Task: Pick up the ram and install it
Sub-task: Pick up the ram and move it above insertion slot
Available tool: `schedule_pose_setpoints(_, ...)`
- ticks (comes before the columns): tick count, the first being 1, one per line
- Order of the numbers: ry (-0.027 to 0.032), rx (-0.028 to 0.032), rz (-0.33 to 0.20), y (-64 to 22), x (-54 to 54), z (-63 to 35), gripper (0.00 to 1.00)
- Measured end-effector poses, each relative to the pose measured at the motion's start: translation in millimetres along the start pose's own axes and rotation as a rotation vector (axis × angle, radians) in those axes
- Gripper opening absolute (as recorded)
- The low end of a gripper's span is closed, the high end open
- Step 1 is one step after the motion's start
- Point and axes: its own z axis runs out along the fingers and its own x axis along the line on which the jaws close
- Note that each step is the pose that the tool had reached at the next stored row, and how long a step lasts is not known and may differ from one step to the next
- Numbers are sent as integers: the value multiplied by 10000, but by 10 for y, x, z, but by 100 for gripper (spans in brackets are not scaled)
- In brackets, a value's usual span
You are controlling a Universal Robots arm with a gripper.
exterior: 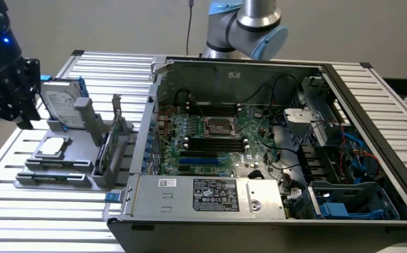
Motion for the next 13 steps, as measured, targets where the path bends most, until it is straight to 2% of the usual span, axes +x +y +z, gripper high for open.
schedule_pose_setpoints(7, 14, -34, -295, 7, 39, 105, 31)
schedule_pose_setpoints(9, 19, -50, -374, 8, 52, 133, 32)
schedule_pose_setpoints(10, 21, -58, -412, 9, 58, 147, 38)
schedule_pose_setpoints(13, 27, -84, -518, 13, 79, 192, 38)
